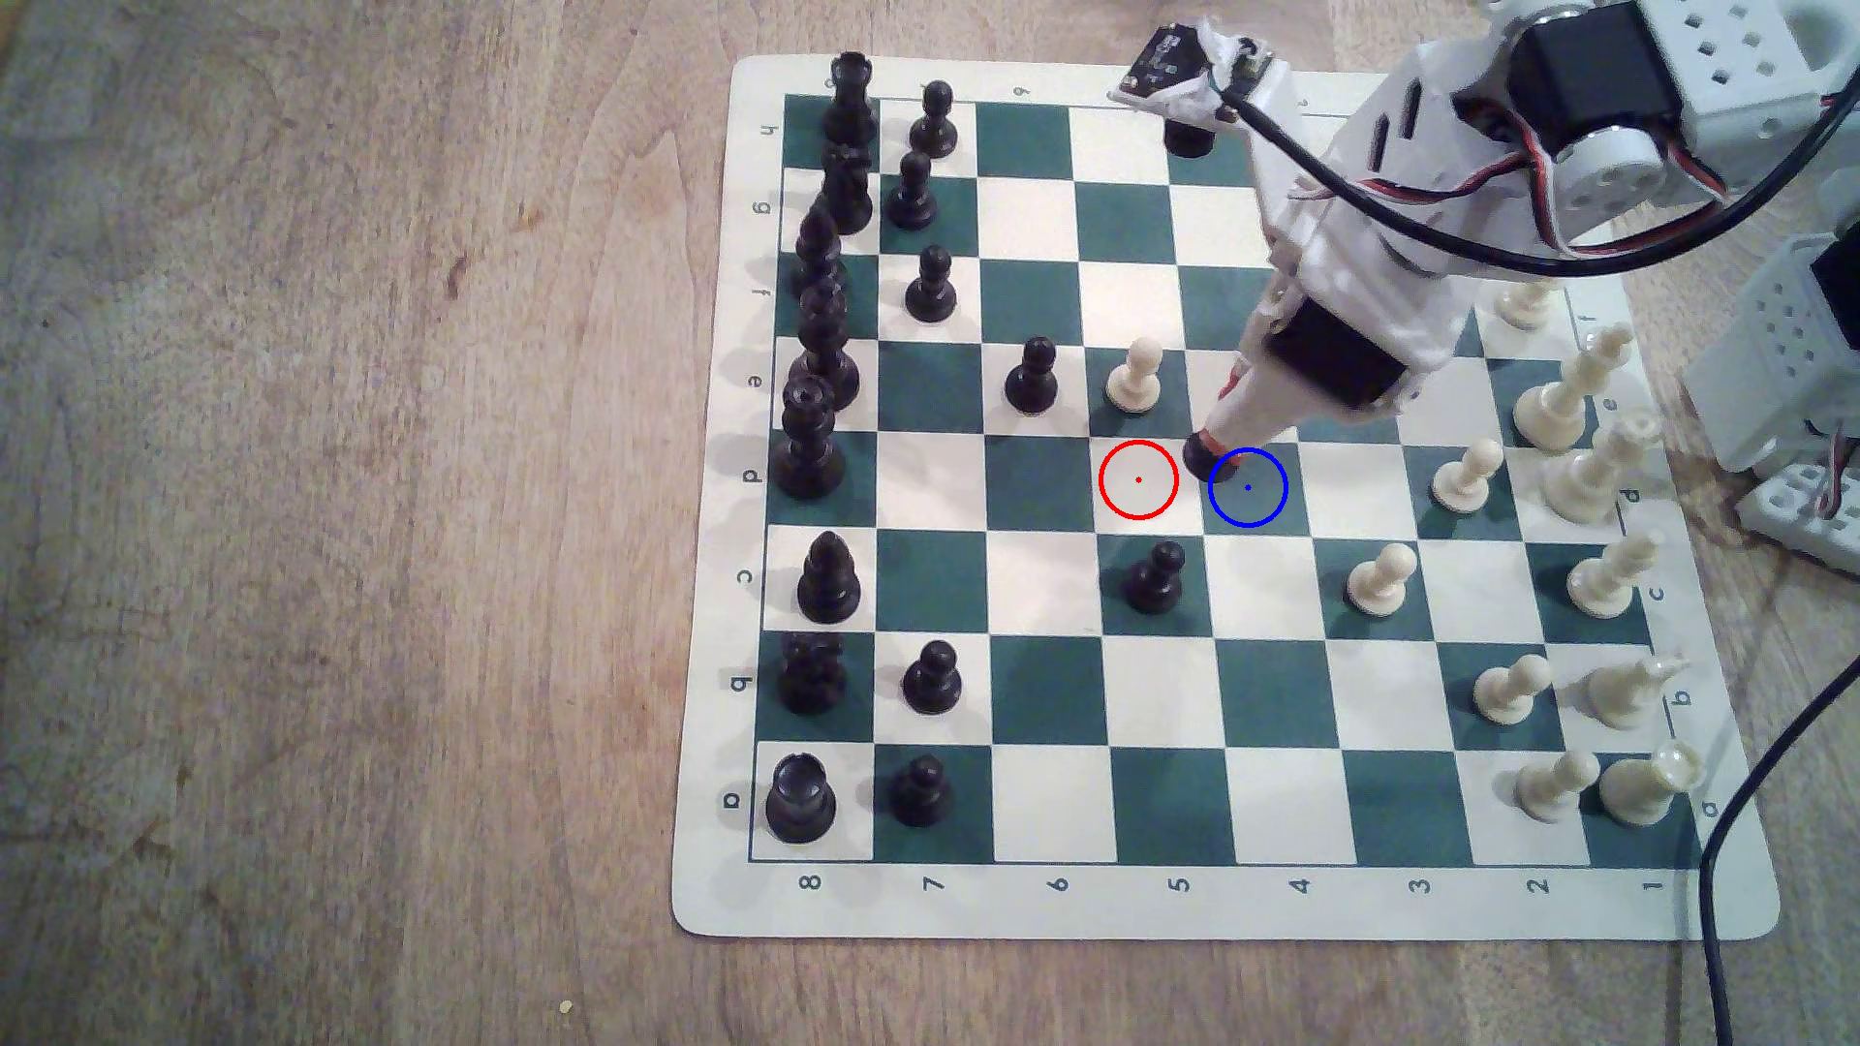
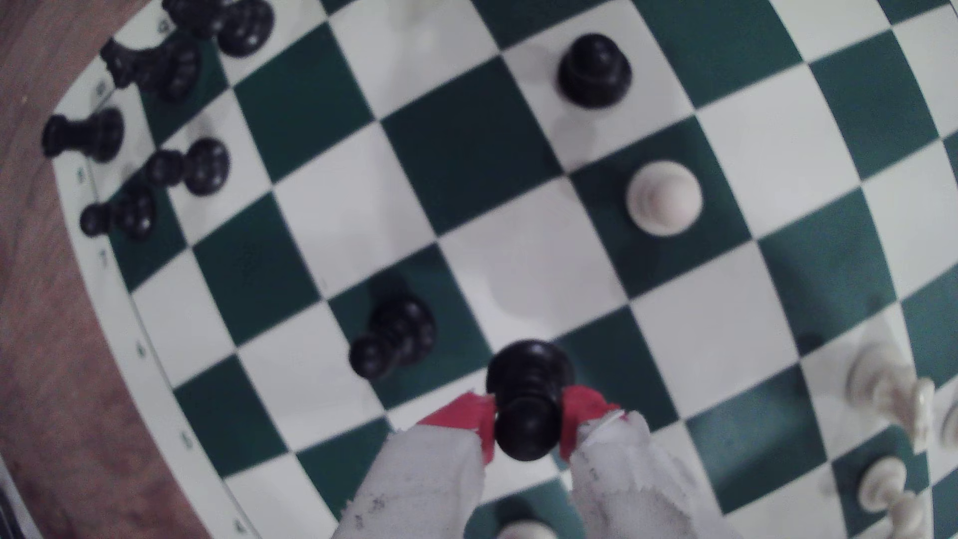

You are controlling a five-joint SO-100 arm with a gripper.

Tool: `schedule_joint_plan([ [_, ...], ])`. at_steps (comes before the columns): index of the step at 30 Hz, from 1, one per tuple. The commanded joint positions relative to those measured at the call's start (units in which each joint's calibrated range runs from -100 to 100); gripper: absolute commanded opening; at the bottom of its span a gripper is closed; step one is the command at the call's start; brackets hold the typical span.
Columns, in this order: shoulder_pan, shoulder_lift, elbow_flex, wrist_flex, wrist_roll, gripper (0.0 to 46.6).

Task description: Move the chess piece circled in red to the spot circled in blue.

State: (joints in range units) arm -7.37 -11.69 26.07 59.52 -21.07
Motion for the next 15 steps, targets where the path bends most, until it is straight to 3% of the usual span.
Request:
schedule_joint_plan([
  [1, 0.3, -7.2, 2.8, 0.1, 0.8, 0.3],
  [15, 0.4, -0.5, 6.7, -3.2, 2.1, 0.3],
])
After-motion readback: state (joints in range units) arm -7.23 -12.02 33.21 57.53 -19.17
